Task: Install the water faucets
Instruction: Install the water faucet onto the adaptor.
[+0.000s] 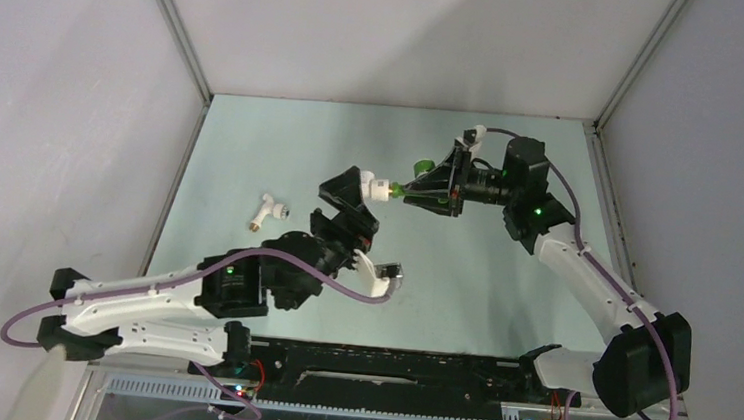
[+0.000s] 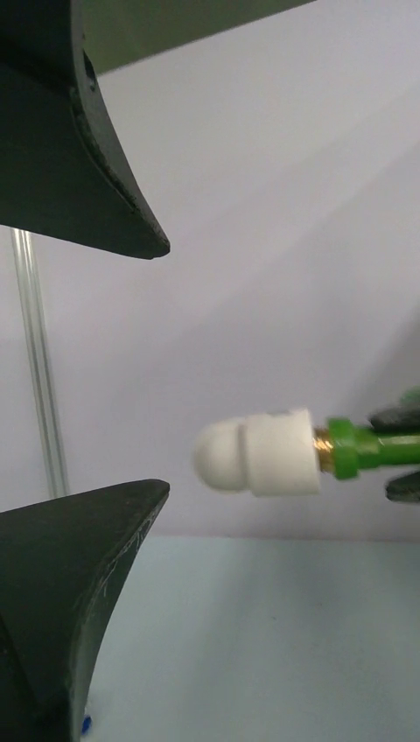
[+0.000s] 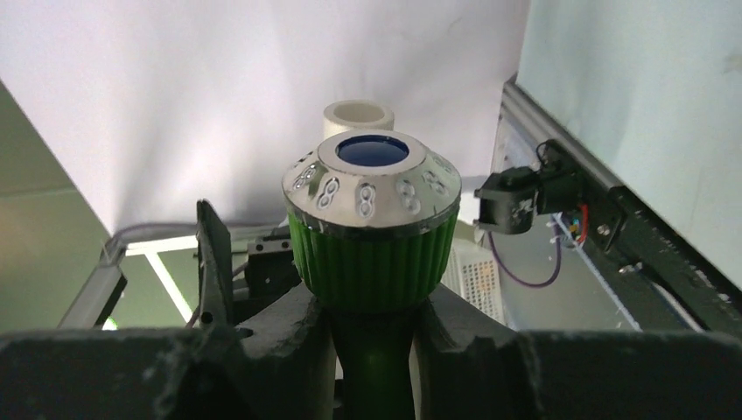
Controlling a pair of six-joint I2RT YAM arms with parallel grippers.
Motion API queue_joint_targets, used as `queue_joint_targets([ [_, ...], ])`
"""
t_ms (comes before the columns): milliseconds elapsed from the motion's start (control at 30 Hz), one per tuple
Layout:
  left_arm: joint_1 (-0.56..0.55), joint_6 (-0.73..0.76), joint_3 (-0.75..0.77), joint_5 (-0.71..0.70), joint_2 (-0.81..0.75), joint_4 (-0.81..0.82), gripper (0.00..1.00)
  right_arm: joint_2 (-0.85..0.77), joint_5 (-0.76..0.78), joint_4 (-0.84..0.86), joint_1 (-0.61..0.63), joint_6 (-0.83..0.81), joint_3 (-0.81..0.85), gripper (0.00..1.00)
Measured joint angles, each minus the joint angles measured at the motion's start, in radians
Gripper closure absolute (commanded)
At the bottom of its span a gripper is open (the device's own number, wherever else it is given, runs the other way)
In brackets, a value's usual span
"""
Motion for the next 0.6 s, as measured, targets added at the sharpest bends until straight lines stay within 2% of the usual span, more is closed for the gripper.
queue_joint_targets([
  [167, -0.004, -0.142, -0.004, 0.037, -0.083, -0.013, 0.0, 0.0, 0.025, -0.072, -0.065, -0.048, -0.005, 1.0],
  [267, 0.004, -0.284, -0.004, 0.056, -0.113, -0.015, 0.0, -0.006, 0.032, -0.103, -0.082, -0.083, -0.006, 1.0],
  [400, 0.083, -0.594, 0.032, 0.141, -0.101, -0.076, 0.0, -0.026, 0.034, -0.14, -0.099, -0.129, -0.008, 1.0],
  [600, 0.323, -1.138, 0.118, 0.318, -0.071, -0.13, 0.0, -0.05, 0.027, -0.166, -0.119, -0.224, -0.008, 1.0],
])
